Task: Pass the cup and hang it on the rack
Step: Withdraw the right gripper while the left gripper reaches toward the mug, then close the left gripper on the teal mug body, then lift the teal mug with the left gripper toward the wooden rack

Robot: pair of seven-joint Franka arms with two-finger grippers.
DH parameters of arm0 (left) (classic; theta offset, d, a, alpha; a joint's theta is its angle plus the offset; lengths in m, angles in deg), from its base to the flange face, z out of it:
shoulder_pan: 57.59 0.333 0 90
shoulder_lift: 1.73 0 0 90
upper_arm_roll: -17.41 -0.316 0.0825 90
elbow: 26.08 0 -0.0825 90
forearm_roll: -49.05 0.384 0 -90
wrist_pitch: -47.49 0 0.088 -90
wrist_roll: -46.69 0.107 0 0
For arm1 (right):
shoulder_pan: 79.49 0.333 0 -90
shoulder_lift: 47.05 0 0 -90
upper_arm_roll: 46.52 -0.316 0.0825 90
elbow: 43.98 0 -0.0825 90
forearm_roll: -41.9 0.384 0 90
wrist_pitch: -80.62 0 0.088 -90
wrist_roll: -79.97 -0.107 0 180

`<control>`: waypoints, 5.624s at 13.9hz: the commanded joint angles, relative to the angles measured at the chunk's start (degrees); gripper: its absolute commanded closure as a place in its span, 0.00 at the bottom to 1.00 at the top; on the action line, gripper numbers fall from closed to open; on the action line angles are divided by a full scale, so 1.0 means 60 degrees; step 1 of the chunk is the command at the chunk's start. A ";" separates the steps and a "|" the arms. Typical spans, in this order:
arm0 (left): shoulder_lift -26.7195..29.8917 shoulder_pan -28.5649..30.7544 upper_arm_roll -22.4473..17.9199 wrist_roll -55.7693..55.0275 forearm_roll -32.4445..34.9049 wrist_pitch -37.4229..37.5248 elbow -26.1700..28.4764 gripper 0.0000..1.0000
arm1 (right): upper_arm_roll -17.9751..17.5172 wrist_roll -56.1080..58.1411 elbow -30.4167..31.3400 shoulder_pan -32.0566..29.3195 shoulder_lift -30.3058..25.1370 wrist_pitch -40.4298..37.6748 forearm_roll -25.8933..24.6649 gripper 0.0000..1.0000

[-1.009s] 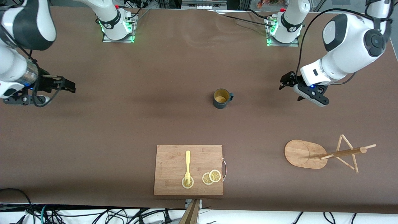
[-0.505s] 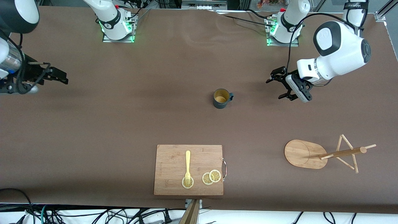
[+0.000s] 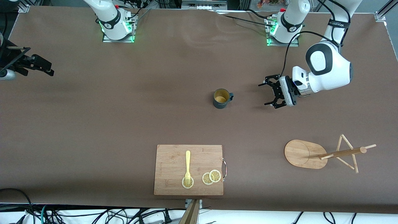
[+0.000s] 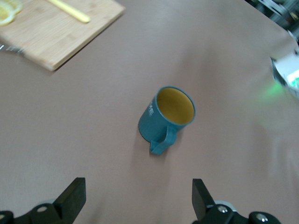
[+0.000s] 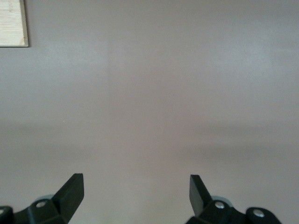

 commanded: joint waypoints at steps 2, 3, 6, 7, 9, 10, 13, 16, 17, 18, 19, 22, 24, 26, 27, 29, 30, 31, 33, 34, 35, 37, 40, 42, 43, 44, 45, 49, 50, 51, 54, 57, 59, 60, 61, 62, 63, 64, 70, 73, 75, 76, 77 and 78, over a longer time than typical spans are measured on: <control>-0.1796 0.0603 0.0122 0.3893 -0.1157 0.0758 -0.0496 0.00 | -0.0079 0.0025 -0.0666 -0.0066 0.0360 -0.0390 0.0031 0.00; -0.2047 0.0618 0.0122 0.4875 -0.1698 0.0933 -0.0497 0.00 | -0.0079 0.0010 -0.0667 -0.0066 0.0360 -0.0391 0.0045 0.00; -0.3027 0.0633 0.0224 0.6886 -0.2872 0.1942 -0.0598 0.00 | -0.0093 0.0069 -0.0667 -0.0052 0.0360 -0.0421 0.0045 0.00; -0.3379 0.0633 0.0529 0.7733 -0.3238 0.2293 -0.0831 0.00 | -0.0093 0.0040 -0.0667 -0.0052 0.0317 -0.0421 0.0045 0.00; -0.3893 0.0648 0.0795 0.9185 -0.3693 0.2472 -0.1067 0.00 | -0.0108 0.0025 -0.0681 -0.0037 0.0287 -0.0421 0.0031 0.00; -0.4083 0.0662 0.0897 0.9554 -0.3840 0.2502 -0.1112 0.00 | -0.0123 0.0010 -0.0623 -0.0051 0.0258 -0.0435 0.0031 0.00; -0.4509 0.0648 0.1102 0.9981 -0.4250 0.2502 -0.1127 0.00 | -0.0152 0.0010 -0.0652 -0.0052 0.0243 -0.0508 0.0045 0.00; -0.4657 0.0647 0.1103 1.1326 -0.4281 0.2487 -0.1141 0.00 | -0.0356 -0.0004 -0.0667 -0.0037 0.0243 -0.0464 0.0060 0.00; -0.4773 0.0648 0.1132 1.1272 -0.4296 0.2487 -0.1141 0.00 | -0.0372 -0.0004 -0.0667 -0.0037 0.0243 -0.0464 0.0060 0.00; -0.4933 0.0648 0.1133 1.1257 -0.4296 0.2487 -0.1141 0.00 | -0.0372 -0.0004 -0.0667 -0.0037 0.0243 -0.0479 0.0060 0.00; -0.4935 0.0648 0.1118 1.1054 -0.4325 0.2444 -0.1170 0.00 | -0.0386 -0.0004 -0.0667 -0.0051 0.0243 -0.0479 0.0060 0.00; -0.4818 0.0647 0.1104 1.1168 -0.4164 0.2501 -0.1624 0.03 | -0.0372 -0.0004 -0.0667 -0.0051 0.0243 -0.0494 0.0060 0.00; -0.4803 0.0764 0.1133 1.1024 -0.3711 0.2546 -0.1669 0.06 | -0.0342 -0.0004 -0.0667 -0.0052 0.0243 -0.0508 0.0075 0.00; -0.4905 0.0707 0.1133 1.0600 -0.3710 0.2546 -0.1683 0.00 | -0.0313 0.0010 -0.0652 -0.0066 0.0243 -0.0509 0.0075 0.00; -0.4935 0.0663 0.1133 1.0511 -0.3725 0.2546 -0.1669 0.00 | -0.0299 -0.0004 -0.0652 -0.0066 0.0258 -0.0494 0.0075 0.00; -0.5066 0.0619 0.1133 1.0350 -0.3739 0.2546 -0.1669 0.00 | -0.0298 -0.0004 -0.0652 -0.0066 0.0258 -0.0494 0.0075 0.00; -0.5183 0.0546 0.1147 1.0233 -0.3783 0.2546 -0.1669 0.00 | -0.0298 -0.0004 -0.0652 -0.0066 0.0258 -0.0494 0.0075 0.00; -0.5271 0.0502 0.1176 1.0231 -0.3972 0.2517 -0.1669 0.00 | -0.0298 -0.0004 -0.0652 -0.0066 0.0243 -0.0494 0.0075 0.00; -0.5345 0.0428 0.1177 1.0232 -0.4120 0.2517 -0.1669 0.00 | -0.0299 -0.0004 -0.0667 -0.0066 0.0258 -0.0479 0.0075 0.00; -0.5374 0.0428 0.1191 1.0246 -0.4265 0.2502 -0.1669 0.01 | -0.0298 -0.0004 -0.0667 -0.0066 0.0258 -0.0479 0.0075 0.00; -0.5403 0.0413 0.1220 1.0246 -0.4281 0.2473 -0.1669 0.10 | -0.0298 -0.0004 -0.0667 -0.0066 0.0258 -0.0479 0.0075 0.00; -0.5404 0.0413 0.1250 1.0246 -0.4398 0.2458 -0.1669 0.25 | -0.0298 -0.0004 -0.0667 -0.0066 0.0258 -0.0494 0.0089 0.00; -0.5418 0.0413 0.1250 1.0217 -0.4558 0.2443 -0.1683 0.33 | -0.0313 -0.0004 -0.0667 -0.0066 0.0258 -0.0450 0.0104 0.00; -0.5462 0.0413 0.1250 1.0188 -0.4691 0.2429 -0.1683 0.33 | -0.0342 -0.0004 -0.0667 -0.0066 0.0258 -0.0435 0.0104 0.00; -0.5462 0.0413 0.1250 1.0173 -0.4720 0.2414 -0.1683 0.35 | -0.0328 -0.0004 -0.0667 -0.0066 0.0258 -0.0479 0.0118 0.00; -0.5477 0.0413 0.1250 1.0187 -0.4822 0.2414 -0.1683 0.38 | -0.0328 -0.0004 -0.0667 -0.0066 0.0243 -0.0508 0.0119 0.00; -0.5521 0.0413 0.1250 1.0188 -0.4838 0.2414 -0.1698 0.42 | -0.0328 -0.0004 -0.0667 -0.0066 0.0258 -0.0494 0.0119 0.00; -0.5521 0.0413 0.1250 1.0217 -0.4823 0.2414 -0.1698 0.74 | -0.0357 -0.0004 -0.0667 -0.0066 0.0243 -0.0494 0.0119 0.00; -0.5521 0.0413 0.1235 1.0217 -0.4823 0.2414 -0.1698 0.86 | -0.0357 -0.0004 -0.0667 -0.0066 0.0243 -0.0508 0.0119 0.00; -0.5535 0.0428 0.1250 1.0202 -0.4838 0.2414 -0.1698 0.92 | -0.0357 -0.0004 -0.0667 -0.0066 0.0243 -0.0508 0.0119 0.00; -0.5477 0.0442 0.1250 1.0202 -0.4824 0.2429 -0.1712 1.00 | -0.0357 -0.0004 -0.0667 -0.0066 0.0243 -0.0523 0.0119 0.00; -0.5462 0.0457 0.1250 1.0202 -0.4692 0.2443 -0.2005 1.00 | -0.0357 -0.0004 -0.0667 -0.0066 0.0243 -0.0508 0.0119 0.00; -0.5375 0.0457 0.1235 1.0217 -0.4691 0.2472 -0.2006 1.00 | -0.0357 -0.0004 -0.0667 -0.0066 0.0243 -0.0508 0.0119 0.00; -0.5258 0.0515 0.1235 1.0217 -0.4677 0.2502 -0.2006 1.00 | -0.0357 -0.0004 -0.0667 -0.0066 0.0243 -0.0523 0.0119 0.00; -0.5170 0.0559 0.1235 1.0217 -0.4604 0.2516 -0.1991 1.00 | -0.0357 -0.0004 -0.0667 -0.0066 0.0243 -0.0523 0.0119 0.00; -0.4981 0.0690 0.1221 1.0159 -0.4328 0.2531 -0.1962 1.00 | -0.0357 -0.0004 -0.0667 -0.0066 0.0243 -0.0523 0.0119 0.00; -0.4790 0.0953 0.1221 0.9955 -0.4108 0.2560 -0.1875 1.00 | -0.0357 -0.0019 -0.0667 -0.0066 0.0243 -0.0523 0.0119 0.00; -0.4600 0.1231 0.1235 0.9692 -0.3888 0.2647 -0.1714 1.00 | -0.0357 -0.0019 -0.0667 -0.0066 0.0243 -0.0523 0.0119 0.00; -0.2887 0.2651 0.1235 0.6957 -0.3783 0.4124 -0.0222 1.00 | -0.0372 -0.0019 -0.0667 -0.0066 0.0243 -0.0552 0.0119 0.00; -0.2168 0.3471 0.1221 0.5666 -0.3740 0.4930 -0.0014 1.00 | -0.0372 -0.0019 -0.0666 -0.0066 0.0243 -0.0567 0.0177 0.00; -0.1773 0.4568 0.1221 0.4073 -0.3521 0.5735 0.0148 1.00 | -0.0372 -0.0019 -0.0667 -0.0066 0.0243 -0.0567 0.0192 0.00; -0.1553 0.5081 0.1221 0.3180 -0.3172 0.6029 0.0104 1.00 | -0.0372 -0.0019 -0.0667 -0.0066 0.0243 -0.0567 0.0192 0.00; -0.1348 0.5521 0.1221 0.2344 -0.3096 0.6322 0.0104 1.00 | -0.0372 -0.0019 -0.0667 -0.0066 0.0243 -0.0567 0.0192 0.00; -0.1129 0.5888 0.1206 0.1741 -0.3080 0.6615 0.0118 1.00 | -0.0372 -0.0019 -0.0667 -0.0066 0.0243 -0.0567 0.0192 0.00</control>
